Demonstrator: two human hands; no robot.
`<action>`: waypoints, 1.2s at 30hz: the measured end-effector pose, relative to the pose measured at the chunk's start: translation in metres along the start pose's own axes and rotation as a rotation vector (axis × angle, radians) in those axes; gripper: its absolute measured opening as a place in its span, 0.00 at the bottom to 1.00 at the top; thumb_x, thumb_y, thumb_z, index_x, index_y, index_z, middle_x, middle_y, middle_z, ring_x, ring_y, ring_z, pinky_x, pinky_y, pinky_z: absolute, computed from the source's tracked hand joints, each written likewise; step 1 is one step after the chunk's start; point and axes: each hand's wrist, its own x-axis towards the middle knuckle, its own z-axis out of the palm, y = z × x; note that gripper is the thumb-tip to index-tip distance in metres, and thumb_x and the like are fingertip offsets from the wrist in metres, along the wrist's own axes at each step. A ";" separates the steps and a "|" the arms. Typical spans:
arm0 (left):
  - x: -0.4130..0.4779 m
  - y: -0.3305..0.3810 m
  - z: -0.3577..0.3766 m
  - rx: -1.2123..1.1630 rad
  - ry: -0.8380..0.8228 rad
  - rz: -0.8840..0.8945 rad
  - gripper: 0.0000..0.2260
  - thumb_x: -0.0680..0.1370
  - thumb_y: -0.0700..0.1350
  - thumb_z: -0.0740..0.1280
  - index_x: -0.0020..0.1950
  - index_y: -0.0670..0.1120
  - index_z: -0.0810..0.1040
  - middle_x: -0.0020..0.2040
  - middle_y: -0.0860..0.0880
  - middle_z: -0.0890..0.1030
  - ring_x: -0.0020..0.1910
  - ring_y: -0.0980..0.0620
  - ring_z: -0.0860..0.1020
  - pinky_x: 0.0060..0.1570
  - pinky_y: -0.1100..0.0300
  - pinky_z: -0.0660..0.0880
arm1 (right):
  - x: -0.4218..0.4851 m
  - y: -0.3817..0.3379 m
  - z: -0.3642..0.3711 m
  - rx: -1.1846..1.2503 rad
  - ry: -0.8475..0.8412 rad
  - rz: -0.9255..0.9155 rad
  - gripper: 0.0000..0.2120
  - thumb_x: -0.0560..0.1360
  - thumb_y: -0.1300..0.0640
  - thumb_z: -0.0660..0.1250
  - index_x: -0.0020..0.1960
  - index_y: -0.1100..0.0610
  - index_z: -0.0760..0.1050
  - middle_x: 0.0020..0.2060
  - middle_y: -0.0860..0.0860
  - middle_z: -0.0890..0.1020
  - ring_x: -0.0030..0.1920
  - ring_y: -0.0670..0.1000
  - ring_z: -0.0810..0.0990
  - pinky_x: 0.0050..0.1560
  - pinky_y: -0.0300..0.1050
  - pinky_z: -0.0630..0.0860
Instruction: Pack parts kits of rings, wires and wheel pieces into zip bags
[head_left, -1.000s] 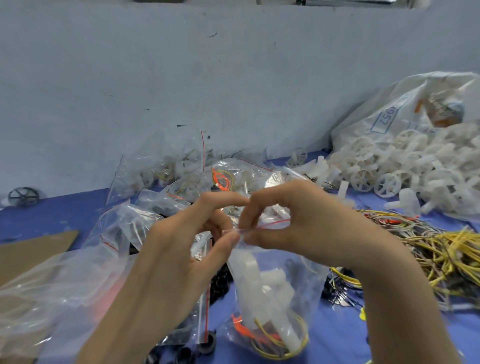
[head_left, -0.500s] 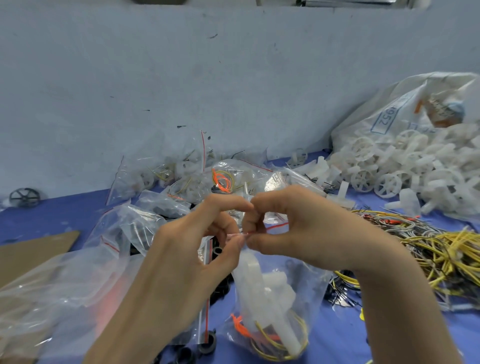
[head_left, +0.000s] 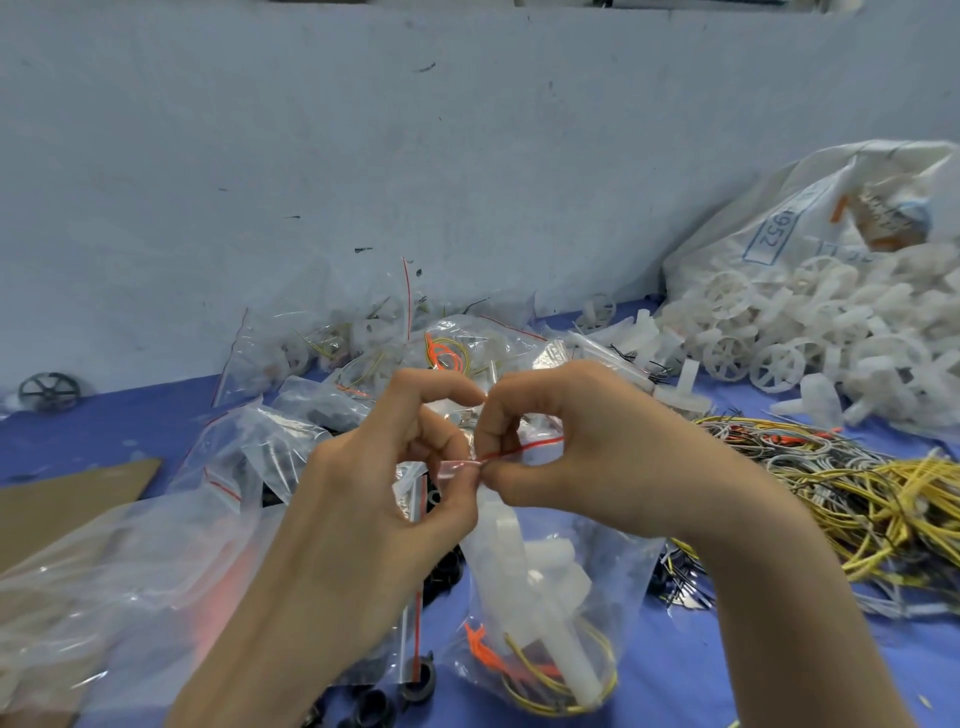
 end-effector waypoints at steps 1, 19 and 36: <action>0.000 0.000 0.000 0.001 -0.003 0.000 0.15 0.68 0.52 0.64 0.55 0.62 0.71 0.39 0.55 0.78 0.41 0.54 0.80 0.48 0.56 0.76 | -0.001 0.002 -0.002 0.002 -0.013 0.009 0.06 0.68 0.62 0.71 0.37 0.52 0.78 0.33 0.46 0.80 0.37 0.43 0.77 0.45 0.37 0.73; 0.001 -0.008 0.009 -0.025 -0.042 -0.006 0.16 0.71 0.46 0.69 0.54 0.63 0.73 0.41 0.56 0.79 0.46 0.55 0.81 0.53 0.69 0.73 | -0.009 0.022 -0.017 -0.055 -0.121 0.069 0.05 0.74 0.56 0.70 0.41 0.49 0.76 0.36 0.42 0.79 0.40 0.39 0.75 0.45 0.31 0.68; 0.001 -0.016 -0.009 -0.090 0.027 -0.101 0.26 0.66 0.52 0.73 0.61 0.69 0.73 0.34 0.53 0.78 0.42 0.55 0.80 0.56 0.56 0.72 | -0.018 0.037 -0.029 -0.076 -0.058 0.177 0.06 0.71 0.51 0.72 0.36 0.46 0.77 0.35 0.40 0.80 0.39 0.37 0.76 0.42 0.29 0.68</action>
